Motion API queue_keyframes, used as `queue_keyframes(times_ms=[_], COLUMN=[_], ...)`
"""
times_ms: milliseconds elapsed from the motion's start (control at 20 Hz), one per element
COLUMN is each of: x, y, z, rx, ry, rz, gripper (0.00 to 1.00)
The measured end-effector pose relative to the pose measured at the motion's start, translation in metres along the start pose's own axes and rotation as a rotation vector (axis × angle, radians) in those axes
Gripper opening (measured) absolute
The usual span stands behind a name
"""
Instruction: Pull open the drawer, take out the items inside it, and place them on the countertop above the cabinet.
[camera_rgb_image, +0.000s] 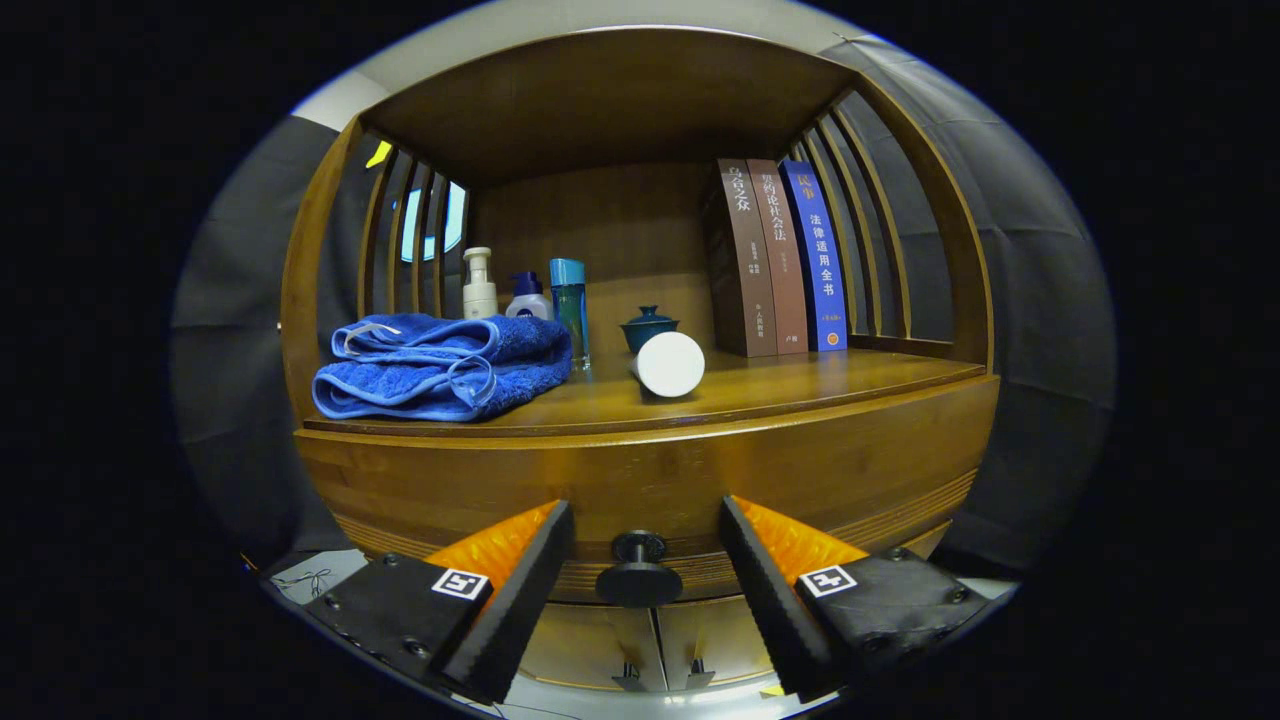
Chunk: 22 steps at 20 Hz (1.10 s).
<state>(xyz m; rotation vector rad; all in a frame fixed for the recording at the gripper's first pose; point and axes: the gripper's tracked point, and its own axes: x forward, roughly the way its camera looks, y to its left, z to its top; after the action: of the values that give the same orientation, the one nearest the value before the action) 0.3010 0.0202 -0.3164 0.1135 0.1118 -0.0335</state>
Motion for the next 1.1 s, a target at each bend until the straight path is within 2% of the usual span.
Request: queue_keyframes(times_ms=[150, 400, 750, 1100], x=[-0.007, -0.048, -0.122, -0.2], y=[0.0, 0.01, 0.025, 0.01], z=[0.002, 0.029, 0.089, 0.156], rx=[-0.019, -0.049, -0.1, -0.103], ry=[0.002, -0.023, -0.061, -0.099], rz=[0.0, 0.028, 0.045, 0.033], gripper=[0.97, 0.98, 0.98, 0.99])
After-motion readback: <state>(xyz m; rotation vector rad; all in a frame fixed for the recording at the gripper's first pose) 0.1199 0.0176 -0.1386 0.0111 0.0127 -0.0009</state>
